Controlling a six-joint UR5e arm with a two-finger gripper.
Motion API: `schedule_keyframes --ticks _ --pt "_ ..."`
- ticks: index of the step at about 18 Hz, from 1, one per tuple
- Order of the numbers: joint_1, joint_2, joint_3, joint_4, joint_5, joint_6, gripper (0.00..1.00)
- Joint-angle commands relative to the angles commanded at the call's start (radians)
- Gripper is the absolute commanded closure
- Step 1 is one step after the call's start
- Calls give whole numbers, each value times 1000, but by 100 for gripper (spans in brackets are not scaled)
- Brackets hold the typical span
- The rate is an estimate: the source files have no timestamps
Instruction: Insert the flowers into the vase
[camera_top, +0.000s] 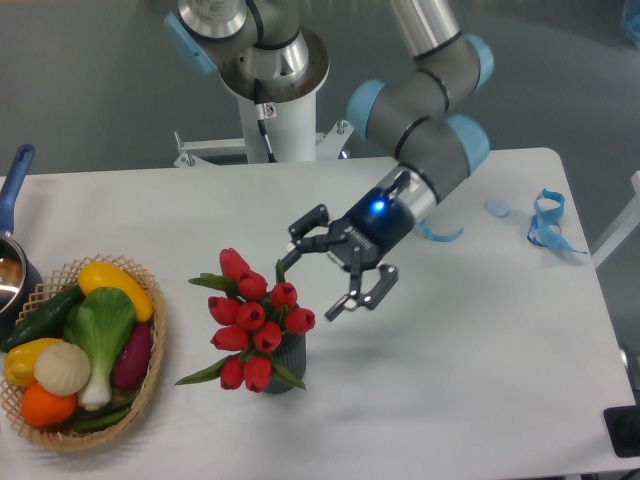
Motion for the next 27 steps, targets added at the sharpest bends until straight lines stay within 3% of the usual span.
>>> schedule_keyframes --ticks 6,9,14,23,27 --pt "129 124 48 -5 83 -21 0" --pt "201 183 68 -9 262 -18 0" --pt "206 226 120 -31 459 12 0" --pt "241 256 225 -317 757 464 0" --pt "258 256 230 -339 761 489 0"
